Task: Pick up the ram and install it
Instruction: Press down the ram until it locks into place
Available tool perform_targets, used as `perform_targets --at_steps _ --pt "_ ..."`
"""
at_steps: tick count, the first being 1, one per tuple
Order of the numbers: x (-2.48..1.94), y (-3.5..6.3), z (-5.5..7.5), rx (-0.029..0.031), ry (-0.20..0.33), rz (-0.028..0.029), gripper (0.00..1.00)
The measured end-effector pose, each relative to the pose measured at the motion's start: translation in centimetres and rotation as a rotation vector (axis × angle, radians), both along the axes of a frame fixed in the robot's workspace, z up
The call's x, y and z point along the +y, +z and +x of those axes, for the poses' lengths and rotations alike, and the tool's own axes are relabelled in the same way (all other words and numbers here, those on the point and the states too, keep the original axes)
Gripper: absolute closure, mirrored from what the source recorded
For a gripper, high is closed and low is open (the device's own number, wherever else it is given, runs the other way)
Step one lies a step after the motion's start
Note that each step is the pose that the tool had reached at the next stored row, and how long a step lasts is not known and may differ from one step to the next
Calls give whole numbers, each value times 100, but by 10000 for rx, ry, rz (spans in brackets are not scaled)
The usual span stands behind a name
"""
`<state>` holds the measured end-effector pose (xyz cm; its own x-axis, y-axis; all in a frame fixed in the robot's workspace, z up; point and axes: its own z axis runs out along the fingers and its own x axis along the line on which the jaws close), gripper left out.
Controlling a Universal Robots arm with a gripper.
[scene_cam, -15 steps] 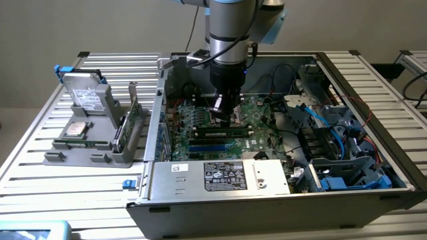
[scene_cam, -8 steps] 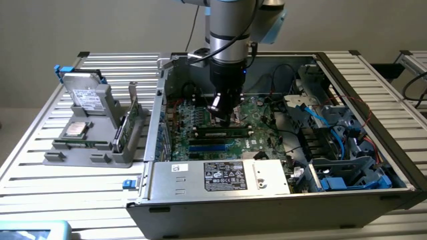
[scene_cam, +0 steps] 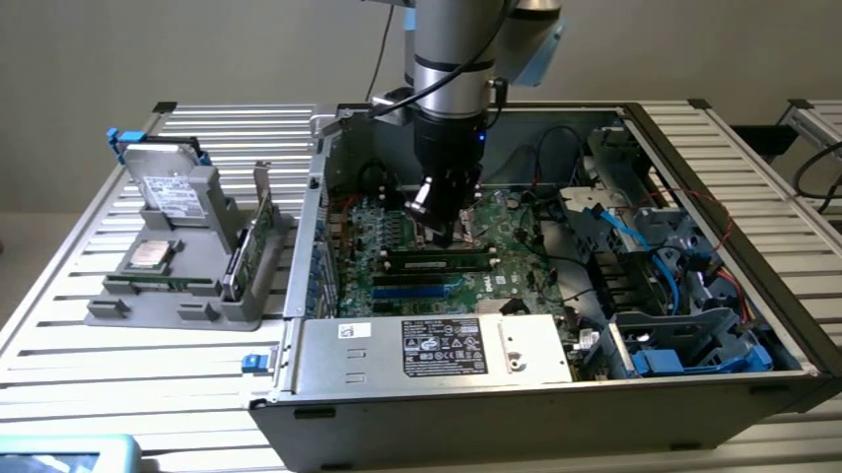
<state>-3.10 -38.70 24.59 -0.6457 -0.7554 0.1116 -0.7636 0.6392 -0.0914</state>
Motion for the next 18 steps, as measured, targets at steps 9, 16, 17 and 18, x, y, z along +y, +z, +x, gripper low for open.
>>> perform_targets --at_steps 9,16,17,18 --pt "0 35 0 -28 -1033 3 89" --pt "0 38 0 -35 -1891 -1 89" --pt "0 38 0 -37 -2013 -2 89" --pt "0 38 0 -39 -2140 -2 89"
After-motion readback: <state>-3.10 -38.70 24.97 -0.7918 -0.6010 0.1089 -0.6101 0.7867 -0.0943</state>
